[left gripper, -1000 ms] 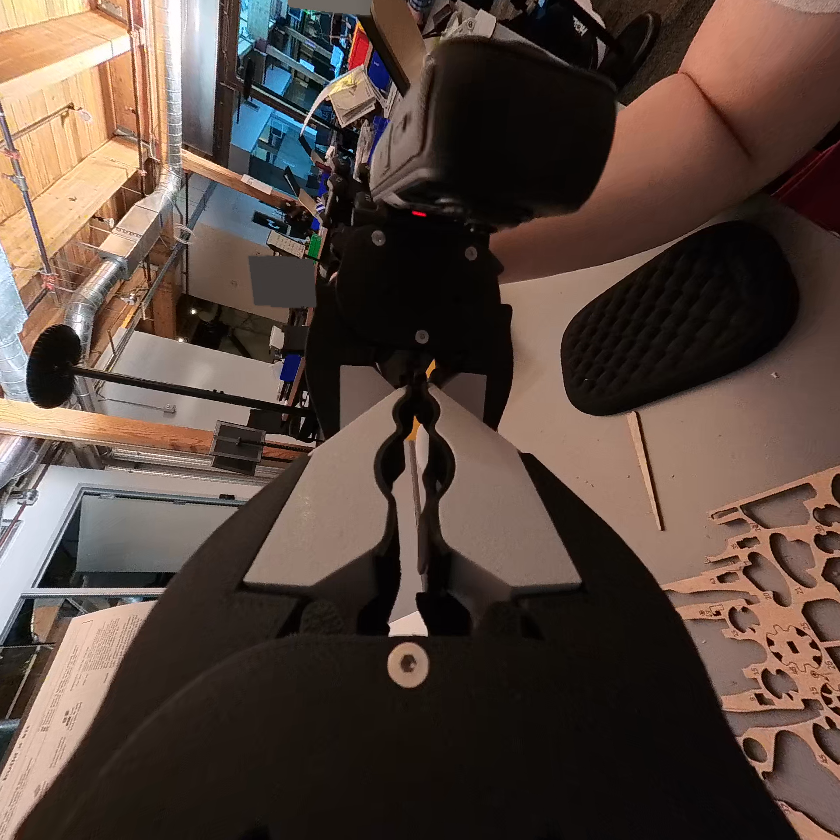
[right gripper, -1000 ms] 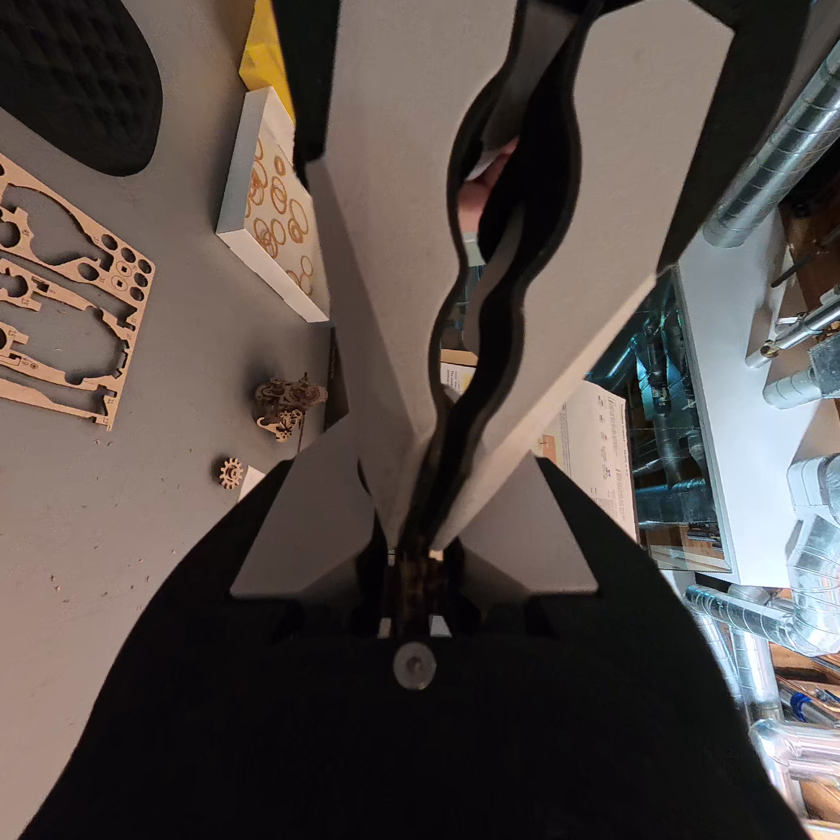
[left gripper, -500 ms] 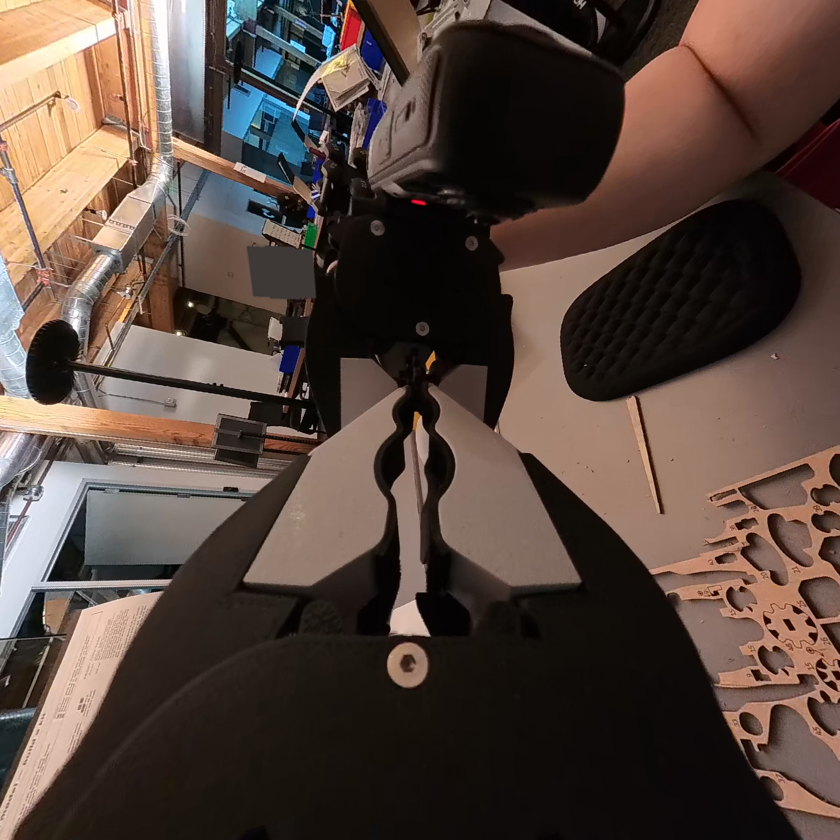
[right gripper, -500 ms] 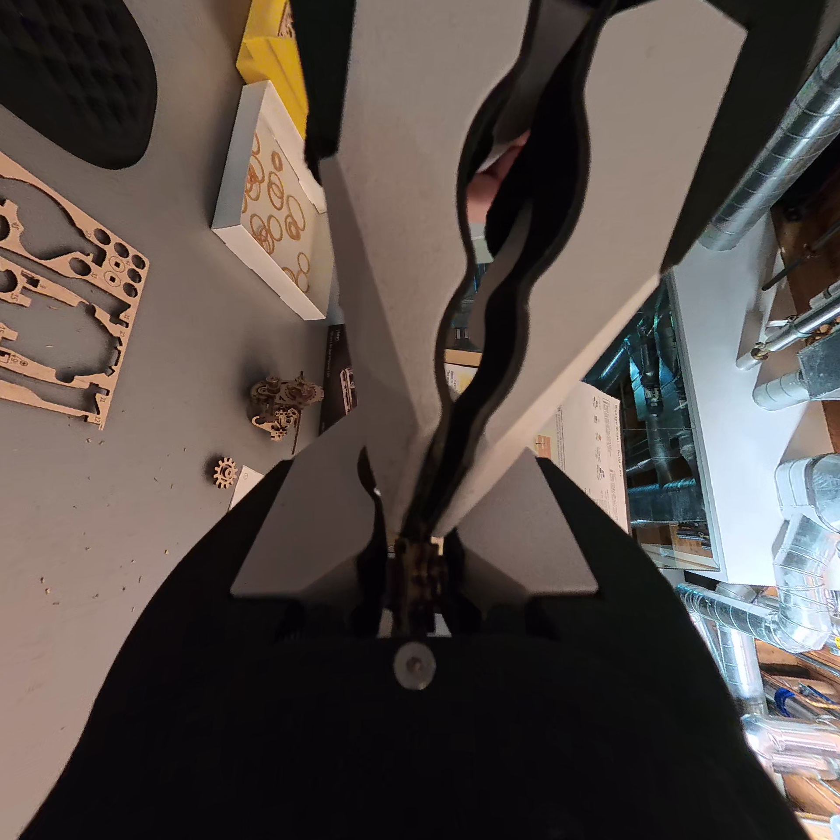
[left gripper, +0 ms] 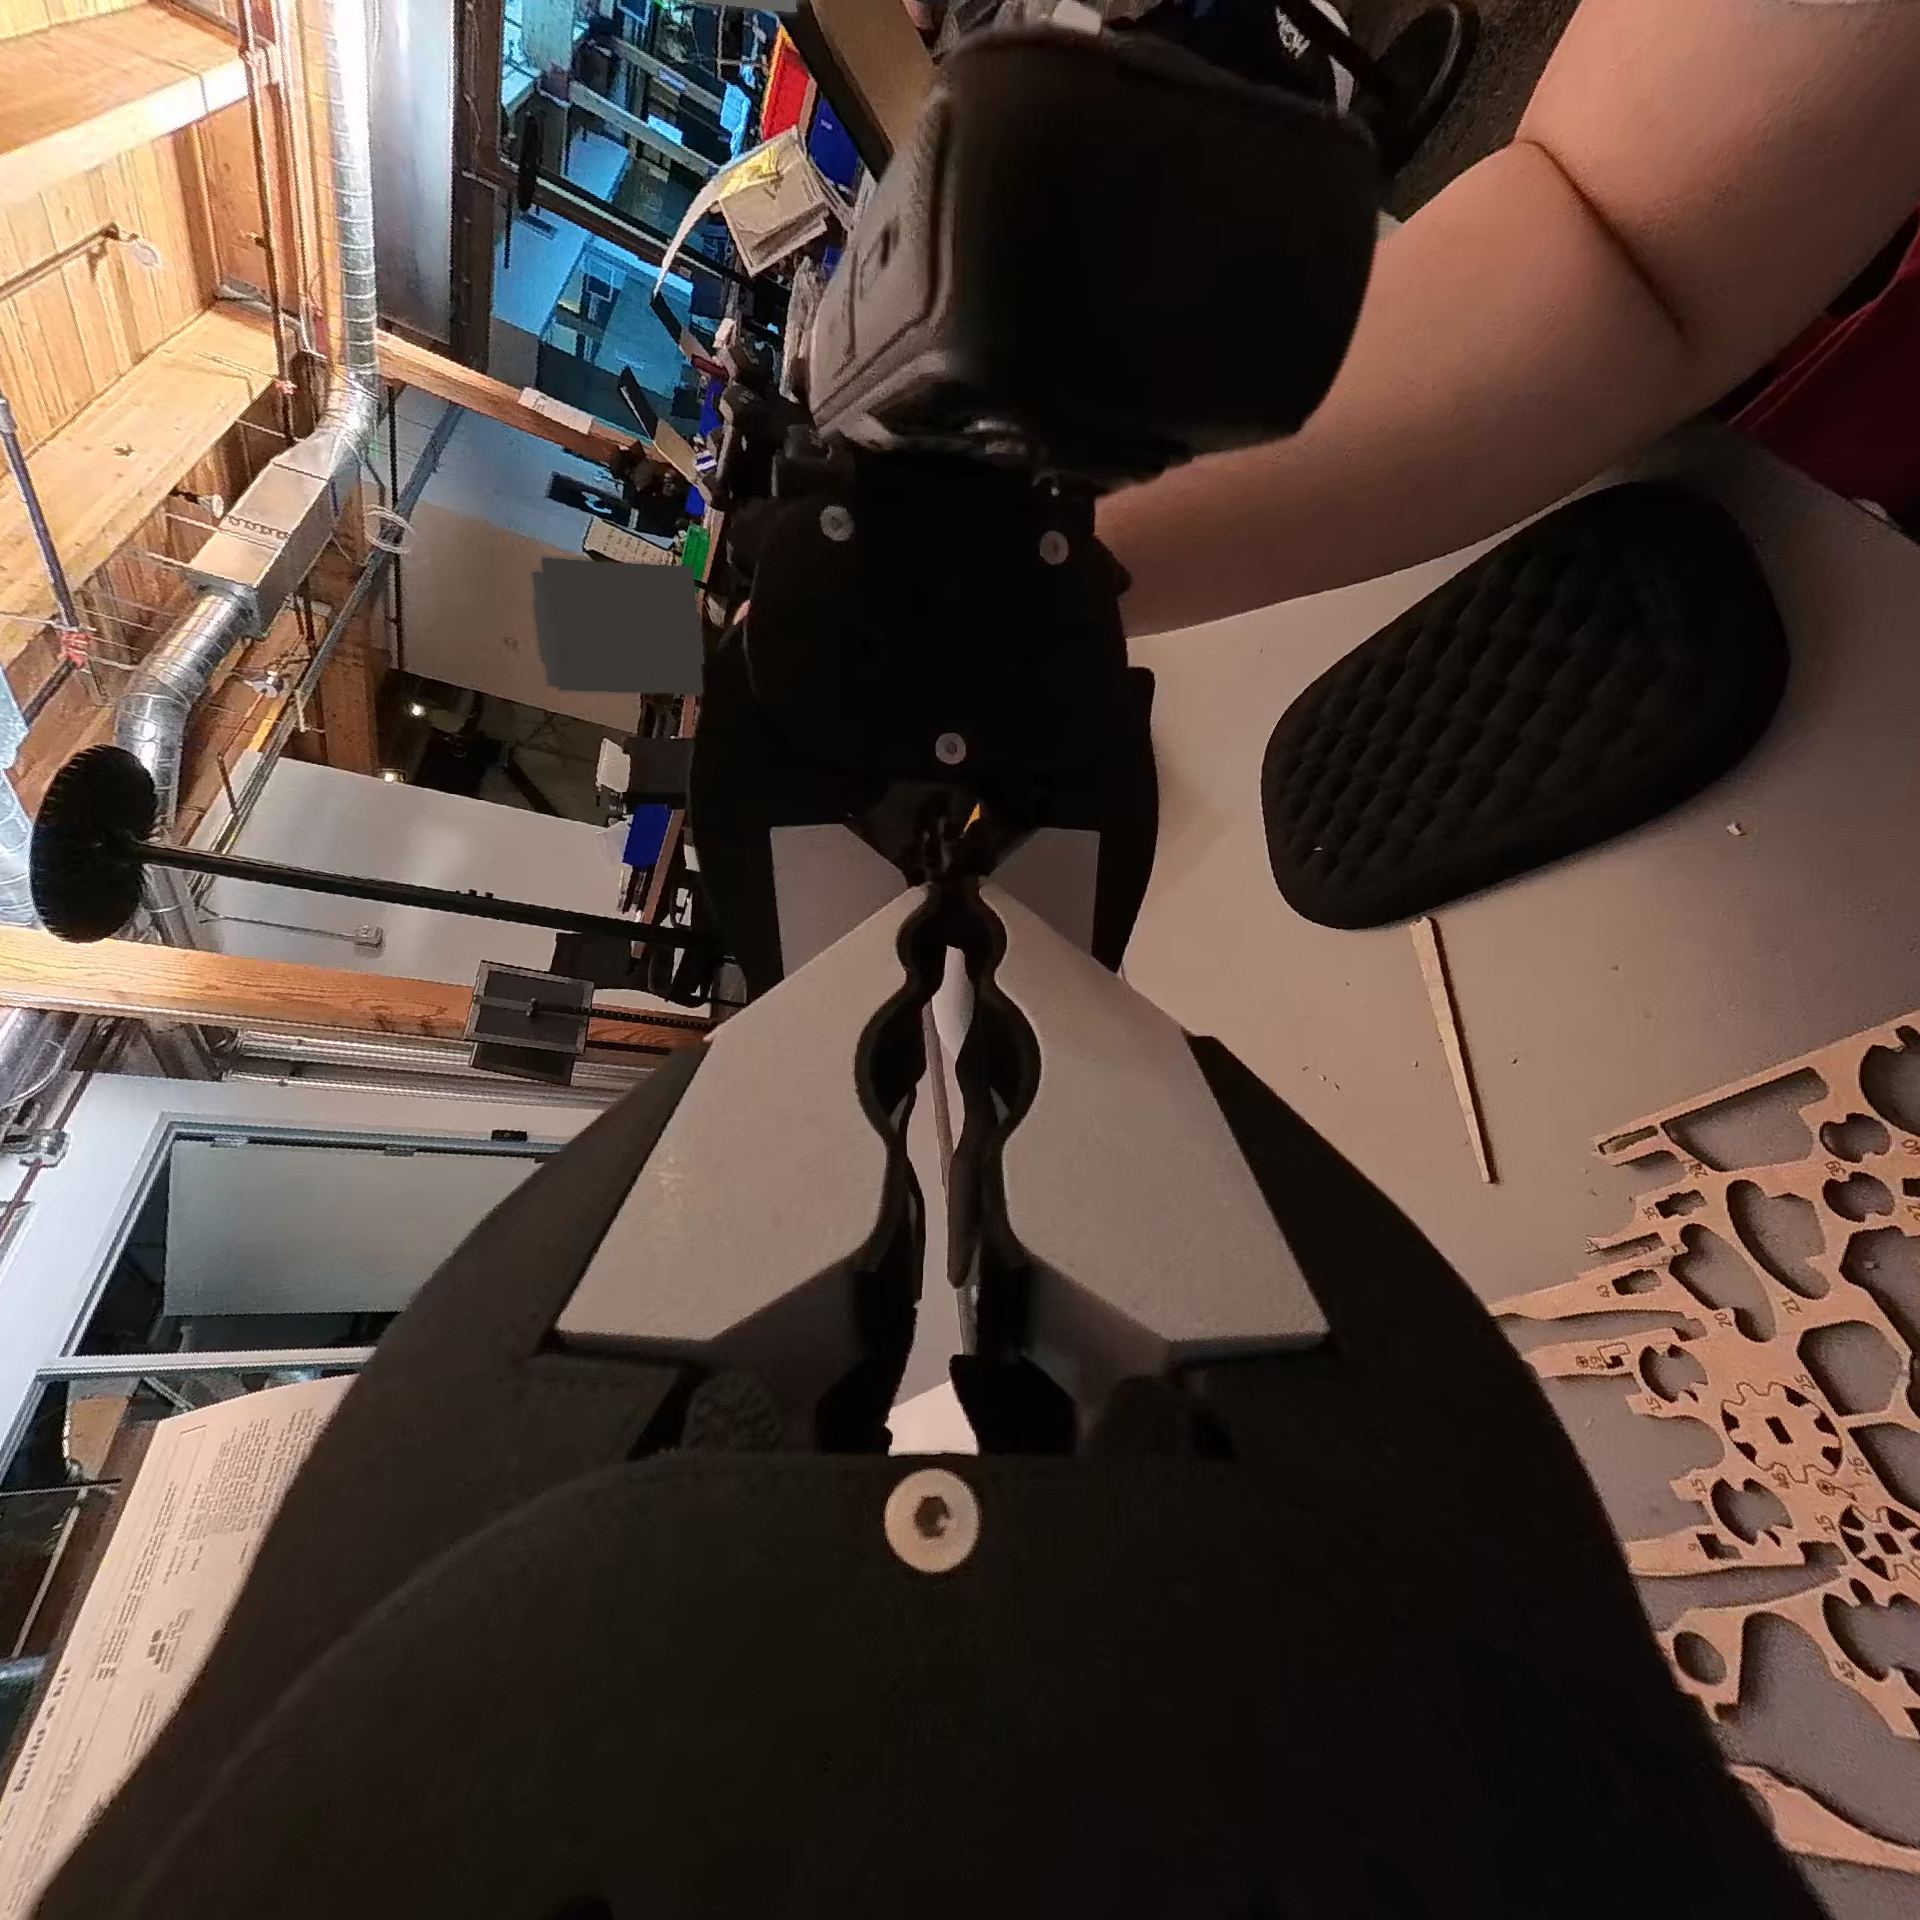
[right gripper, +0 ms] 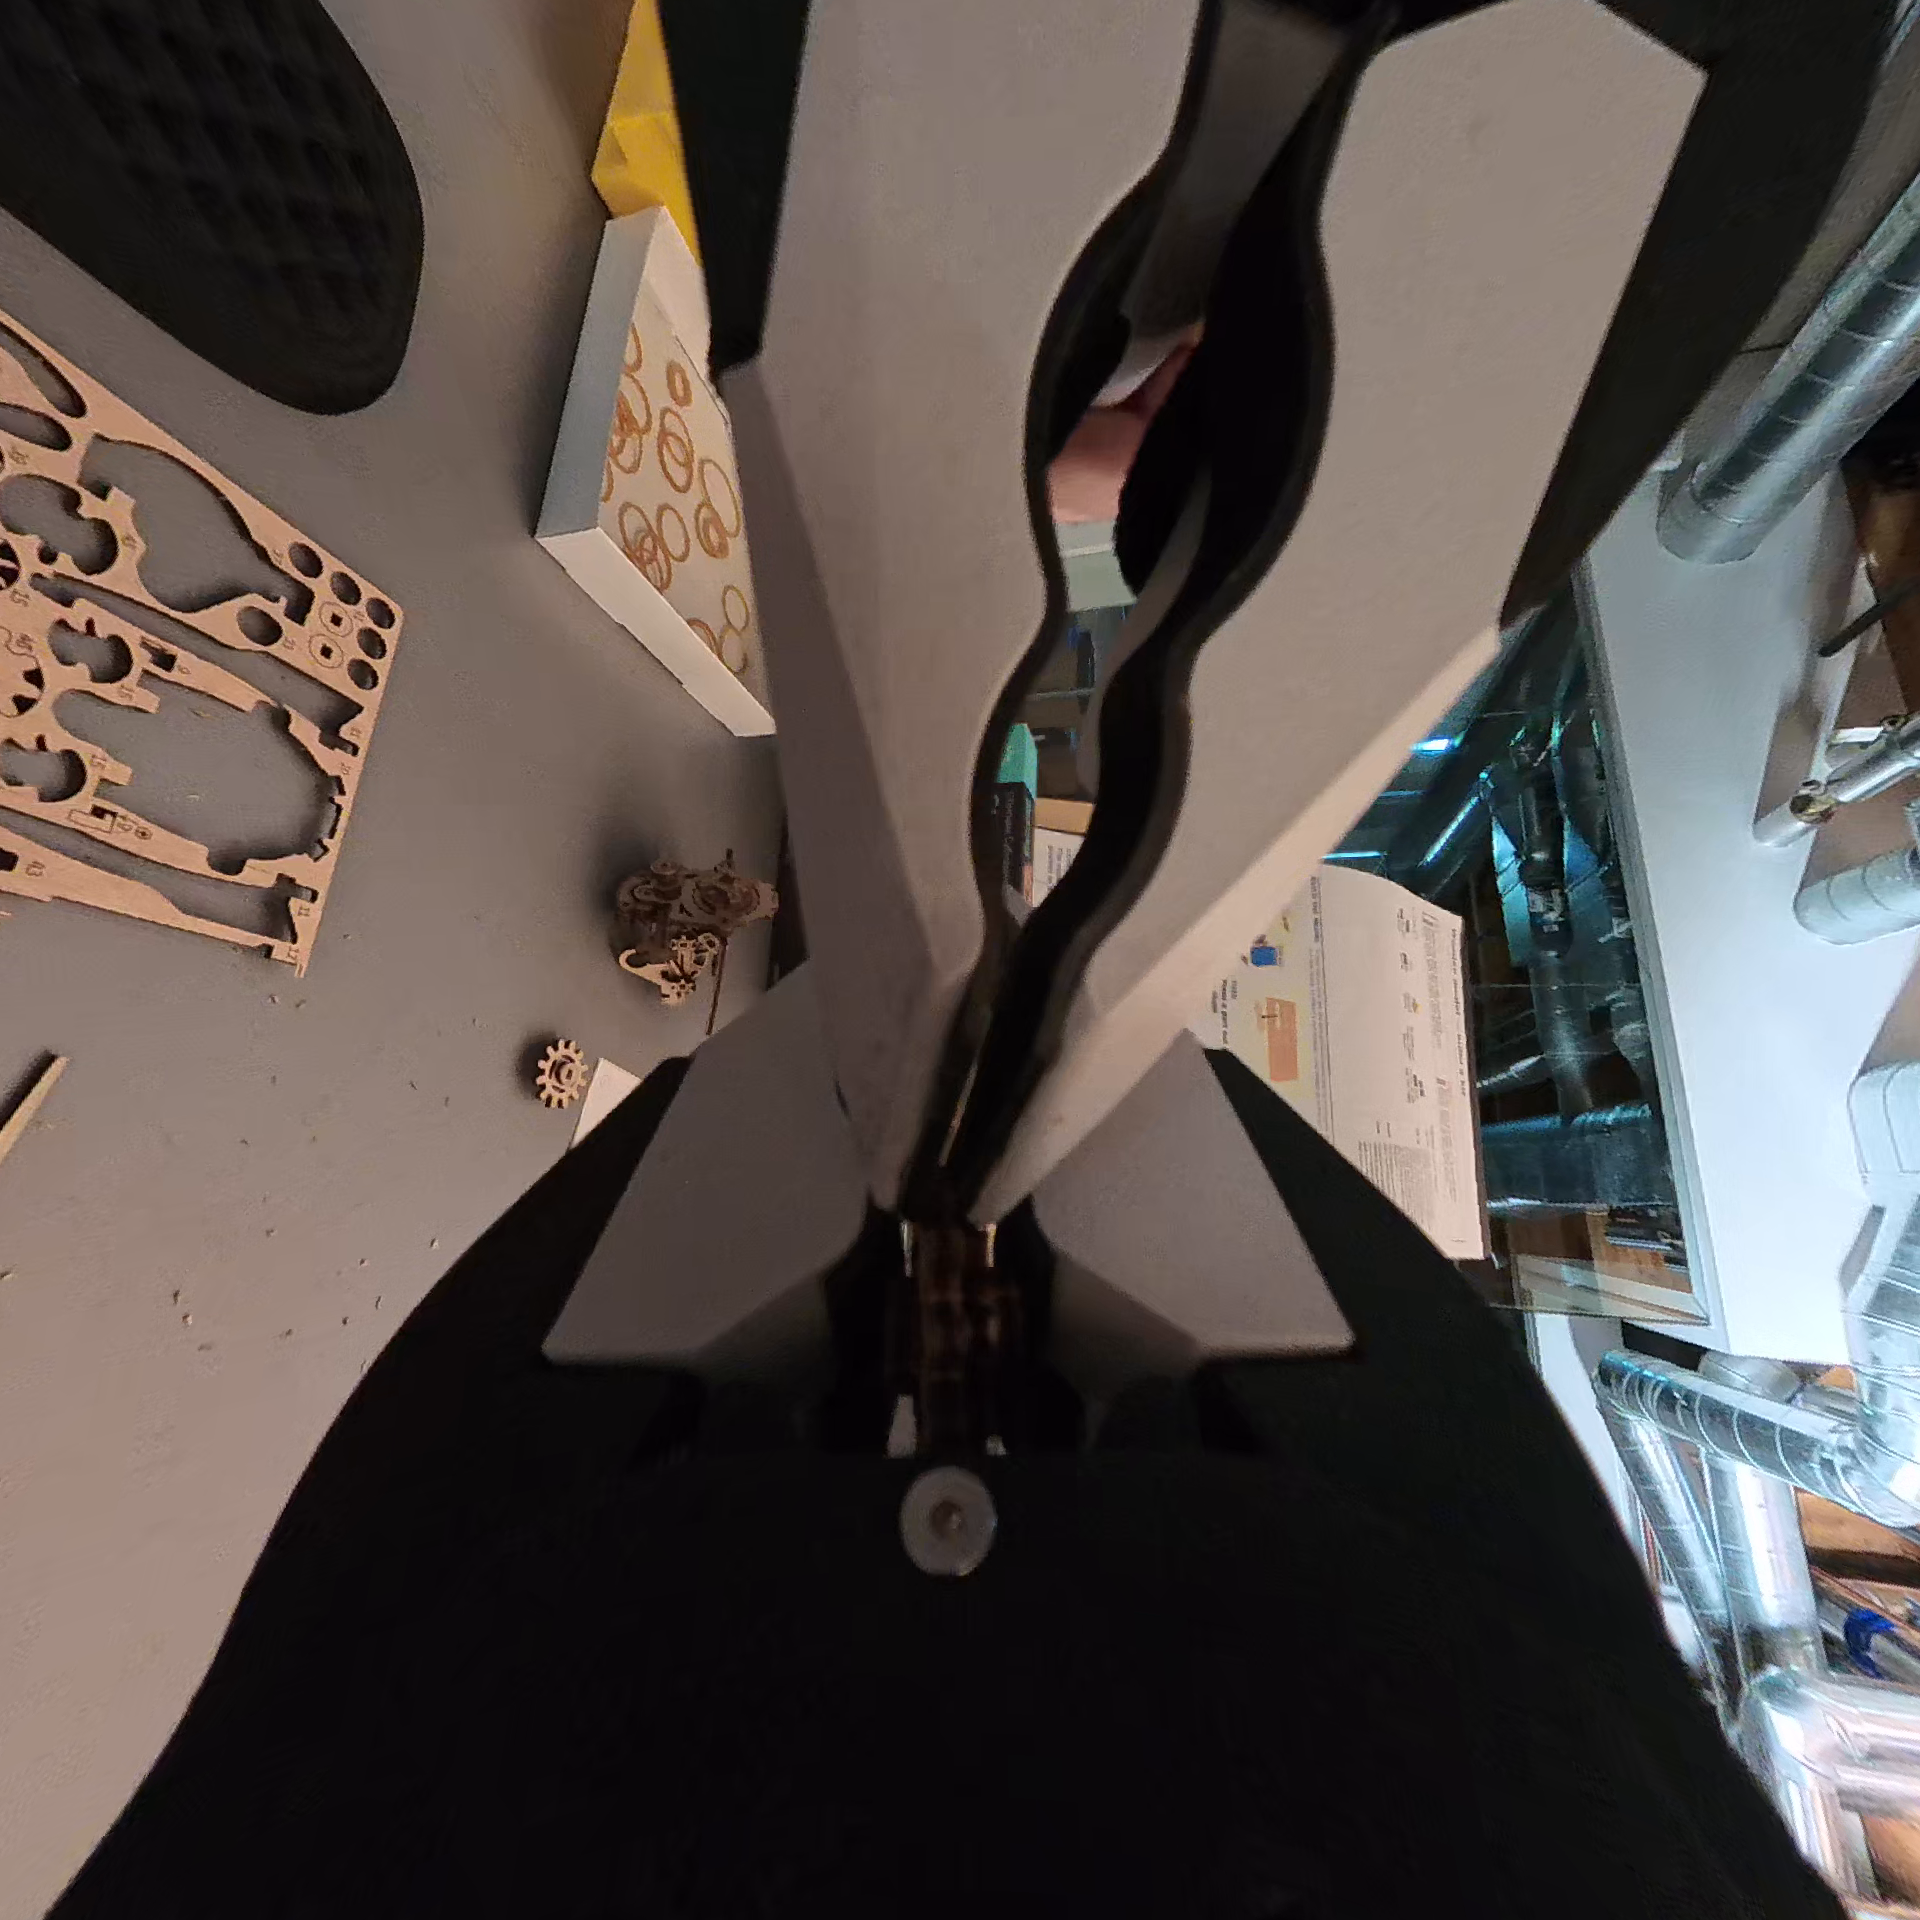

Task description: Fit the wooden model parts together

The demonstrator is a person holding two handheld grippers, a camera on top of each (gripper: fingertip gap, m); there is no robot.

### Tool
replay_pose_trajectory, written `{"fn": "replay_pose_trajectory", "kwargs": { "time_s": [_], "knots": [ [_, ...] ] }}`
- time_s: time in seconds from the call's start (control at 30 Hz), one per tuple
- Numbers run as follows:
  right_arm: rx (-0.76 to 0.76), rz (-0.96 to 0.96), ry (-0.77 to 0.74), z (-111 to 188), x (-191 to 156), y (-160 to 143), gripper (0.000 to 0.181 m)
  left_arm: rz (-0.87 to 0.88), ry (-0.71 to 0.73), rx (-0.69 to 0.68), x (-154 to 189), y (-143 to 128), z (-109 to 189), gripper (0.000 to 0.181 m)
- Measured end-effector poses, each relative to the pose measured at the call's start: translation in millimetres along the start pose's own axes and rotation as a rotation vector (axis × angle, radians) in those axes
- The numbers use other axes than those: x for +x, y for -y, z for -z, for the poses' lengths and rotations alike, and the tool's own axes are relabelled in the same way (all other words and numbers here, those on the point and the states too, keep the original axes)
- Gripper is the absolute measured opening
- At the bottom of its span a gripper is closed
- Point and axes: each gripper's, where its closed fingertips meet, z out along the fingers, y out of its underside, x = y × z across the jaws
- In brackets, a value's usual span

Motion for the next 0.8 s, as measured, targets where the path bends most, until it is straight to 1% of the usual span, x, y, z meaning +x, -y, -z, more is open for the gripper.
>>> {"fn": "replay_pose_trajectory", "kwargs": {
  "time_s": [0.07,0.13,0.17,0.27,0.47,0.67,0.8],
  "knots": [
    [0.000,0.006,-0.052,-0.4,7.5,-0.1,0.010,0.002,0.016,0.001,-2.9,-0.5,0.6,0.000],
    [0.015,-0.012,-0.047,-2.0,6.6,0.9,0.014,0.008,0.016,0.003,-3.5,-0.9,1.1,0.000],
    [0.007,0.010,-0.061,-2.6,7.7,-0.1,0.016,0.007,0.018,-0.001,-4.0,-1.7,1.0,0.000],
    [-0.023,0.039,-0.067,-4.0,6.9,-5.4,0.016,0.000,0.015,-0.015,-3.0,-4.5,-0.8,0.000],
    [-0.026,0.055,-0.055,-5.1,3.9,-8.7,0.018,-0.008,0.012,-0.025,-1.9,-7.0,-3.5,0.000],
    [-0.025,0.052,-0.041,-3.3,2.1,-7.8,0.012,-0.010,0.005,-0.019,-0.2,-5.1,-4.6,0.000],
    [-0.004,0.045,-0.067,0.9,7.2,-0.4,0.009,-0.002,0.009,0.011,-1.4,1.6,-1.3,0.000]
  ]
}}
